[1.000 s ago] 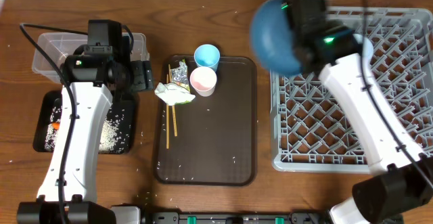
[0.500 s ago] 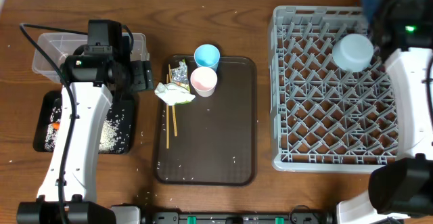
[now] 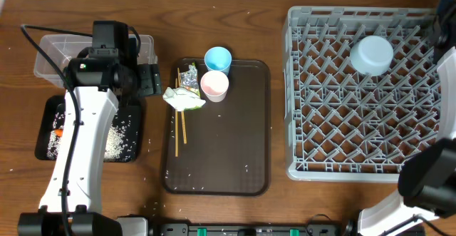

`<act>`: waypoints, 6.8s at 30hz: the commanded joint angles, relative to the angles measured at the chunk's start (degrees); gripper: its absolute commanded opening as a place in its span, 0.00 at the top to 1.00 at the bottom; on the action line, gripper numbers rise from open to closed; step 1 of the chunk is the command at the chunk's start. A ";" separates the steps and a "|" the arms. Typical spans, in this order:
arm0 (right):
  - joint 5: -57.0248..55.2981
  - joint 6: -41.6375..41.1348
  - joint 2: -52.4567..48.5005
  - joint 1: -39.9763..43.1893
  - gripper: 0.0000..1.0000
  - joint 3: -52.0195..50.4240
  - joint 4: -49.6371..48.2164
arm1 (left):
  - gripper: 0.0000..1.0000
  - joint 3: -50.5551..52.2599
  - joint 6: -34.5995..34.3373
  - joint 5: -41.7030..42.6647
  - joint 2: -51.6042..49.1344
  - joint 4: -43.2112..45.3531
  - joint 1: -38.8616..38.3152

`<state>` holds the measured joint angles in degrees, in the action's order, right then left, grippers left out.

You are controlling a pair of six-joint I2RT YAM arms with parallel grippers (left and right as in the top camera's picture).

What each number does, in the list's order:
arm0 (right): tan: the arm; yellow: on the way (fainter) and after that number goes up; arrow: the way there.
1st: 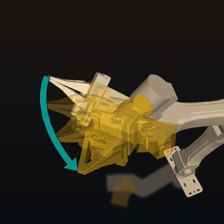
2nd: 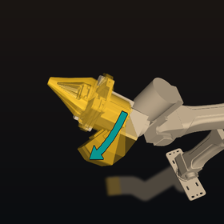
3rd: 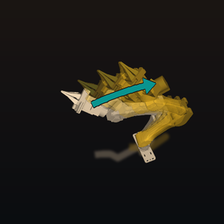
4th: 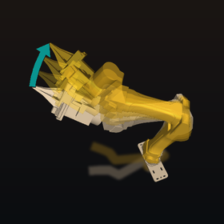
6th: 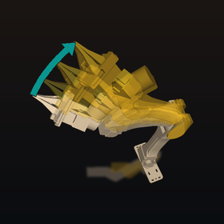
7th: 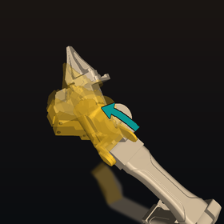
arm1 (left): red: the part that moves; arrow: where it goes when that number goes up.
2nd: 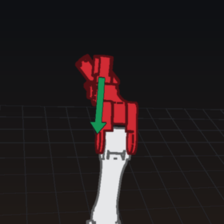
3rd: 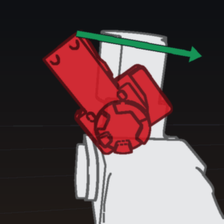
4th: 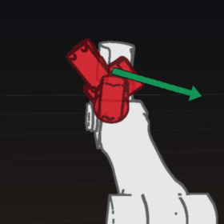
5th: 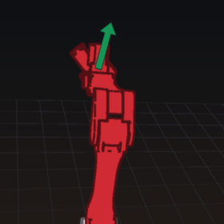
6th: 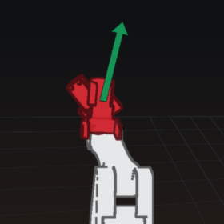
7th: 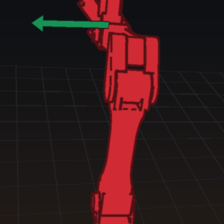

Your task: Sort waste into correct bins and load items into the dishwasher rack

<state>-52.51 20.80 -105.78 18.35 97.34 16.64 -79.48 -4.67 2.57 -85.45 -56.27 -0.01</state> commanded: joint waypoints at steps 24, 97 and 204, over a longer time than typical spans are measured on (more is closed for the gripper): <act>-0.59 1.09 -9.66 0.68 0.99 0.37 -0.57 | 0.16 -0.24 -0.50 -0.68 -0.22 -0.02 0.33; 30.14 -15.02 6.78 -10.93 0.28 0.48 16.26 | 0.16 -0.24 -0.52 -0.68 -0.22 -0.02 0.33; 64.28 -29.88 3.87 -36.30 0.49 0.52 29.70 | 0.48 2.32 8.04 8.37 -23.47 9.70 -7.10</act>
<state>12.49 -9.98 -101.65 -18.13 97.76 46.15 -78.11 2.87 11.64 -107.87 -46.76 -7.07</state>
